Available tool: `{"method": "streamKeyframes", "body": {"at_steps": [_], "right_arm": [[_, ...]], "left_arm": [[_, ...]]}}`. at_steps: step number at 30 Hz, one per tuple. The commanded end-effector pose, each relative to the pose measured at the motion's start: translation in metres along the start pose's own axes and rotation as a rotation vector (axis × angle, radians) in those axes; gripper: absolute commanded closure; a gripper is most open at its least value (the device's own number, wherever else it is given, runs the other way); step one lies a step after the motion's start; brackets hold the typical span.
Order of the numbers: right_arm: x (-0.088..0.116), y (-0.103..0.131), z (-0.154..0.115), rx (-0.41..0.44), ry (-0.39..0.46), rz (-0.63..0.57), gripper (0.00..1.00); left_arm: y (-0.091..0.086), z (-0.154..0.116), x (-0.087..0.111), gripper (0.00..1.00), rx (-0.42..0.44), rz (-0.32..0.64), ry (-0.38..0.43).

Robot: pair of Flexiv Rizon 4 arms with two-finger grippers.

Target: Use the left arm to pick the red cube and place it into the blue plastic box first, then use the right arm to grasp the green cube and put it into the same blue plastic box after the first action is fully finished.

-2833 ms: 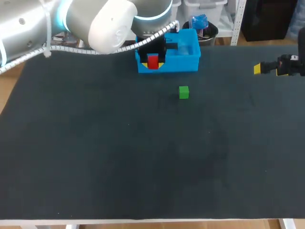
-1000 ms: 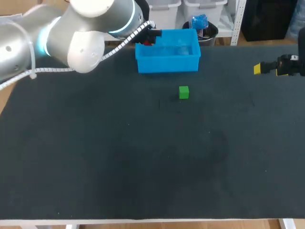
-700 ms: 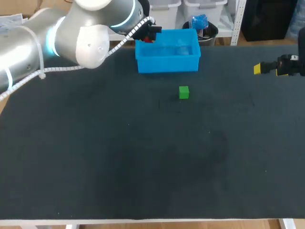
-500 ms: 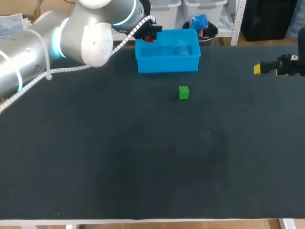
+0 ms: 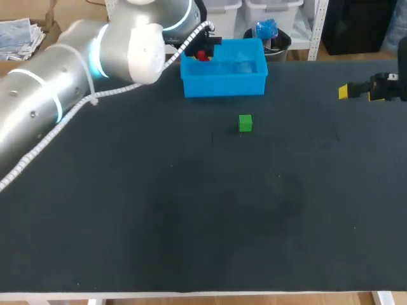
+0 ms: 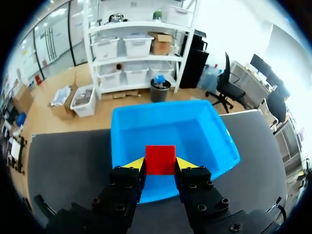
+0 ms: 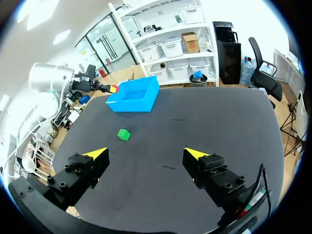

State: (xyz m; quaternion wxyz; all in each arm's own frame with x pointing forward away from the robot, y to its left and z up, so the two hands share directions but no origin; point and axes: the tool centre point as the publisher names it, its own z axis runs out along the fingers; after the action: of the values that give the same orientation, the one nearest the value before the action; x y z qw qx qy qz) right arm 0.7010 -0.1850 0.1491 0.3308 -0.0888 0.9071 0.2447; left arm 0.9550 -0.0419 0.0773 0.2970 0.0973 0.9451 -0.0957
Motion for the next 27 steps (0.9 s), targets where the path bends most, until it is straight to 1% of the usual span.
{"method": "streamKeyframes", "body": {"at_steps": [1, 7, 13, 14, 15, 16, 18, 19, 20, 22, 23, 24, 25, 27], "right_arm": [[0.0000, -0.0002, -0.0001, 0.000, 0.000, 0.000, 0.00], [0.0000, -0.0002, -0.0001, 0.000, 0.000, 0.000, 0.00], [0.0000, -0.0002, -0.0001, 0.000, 0.000, 0.000, 0.00], [0.0000, -0.0002, -0.0001, 0.000, 0.000, 0.000, 0.00], [0.0000, -0.0002, -0.0001, 0.000, 0.000, 0.000, 0.00], [0.0000, -0.0002, -0.0001, 0.000, 0.000, 0.000, 0.00], [0.0000, -0.0002, -0.0001, 0.000, 0.000, 0.000, 0.00], [0.0000, -0.0002, -0.0001, 0.000, 0.000, 0.000, 0.00], [0.0000, -0.0002, -0.0001, 0.000, 0.000, 0.000, 0.00], [0.0000, -0.0002, -0.0001, 0.000, 0.000, 0.000, 0.00], [0.0000, -0.0002, -0.0001, 0.000, 0.000, 0.000, 0.00], [0.0000, -0.0002, -0.0001, 0.000, 0.000, 0.000, 0.00], [0.0000, -0.0002, -0.0001, 0.000, 0.000, 0.000, 0.00], [0.0000, -0.0002, -0.0001, 0.000, 0.000, 0.000, 0.00]], "left_arm": [[-0.0021, 0.0124, -0.0099, 1.00, -0.006, 0.000, 0.032], [0.0007, 0.0159, -0.0083, 1.00, -0.015, -0.009, 0.047], [-0.0002, 0.0193, -0.0048, 1.00, -0.026, -0.017, 0.071], [-0.0002, 0.0198, -0.0044, 0.89, -0.027, -0.019, 0.075], [-0.0002, 0.0203, -0.0041, 0.84, -0.027, -0.019, 0.077], [-0.0002, 0.0208, -0.0037, 0.82, -0.028, -0.020, 0.078], [-0.0003, 0.0213, -0.0032, 0.65, -0.030, -0.020, 0.082], [-0.0003, 0.0213, -0.0030, 0.64, -0.030, -0.020, 0.084], [-0.0004, 0.0213, -0.0029, 0.57, -0.031, -0.019, 0.086], [-0.0006, 0.0212, -0.0027, 0.47, -0.030, -0.018, 0.088], [-0.0008, 0.0211, -0.0025, 0.22, -0.030, -0.017, 0.089], [-0.0012, 0.0207, -0.0023, 0.07, -0.031, -0.015, 0.089], [-0.0015, 0.0203, -0.0021, 0.07, -0.031, -0.014, 0.089], [-0.0020, 0.0195, -0.0018, 0.00, -0.031, -0.012, 0.090]]}}
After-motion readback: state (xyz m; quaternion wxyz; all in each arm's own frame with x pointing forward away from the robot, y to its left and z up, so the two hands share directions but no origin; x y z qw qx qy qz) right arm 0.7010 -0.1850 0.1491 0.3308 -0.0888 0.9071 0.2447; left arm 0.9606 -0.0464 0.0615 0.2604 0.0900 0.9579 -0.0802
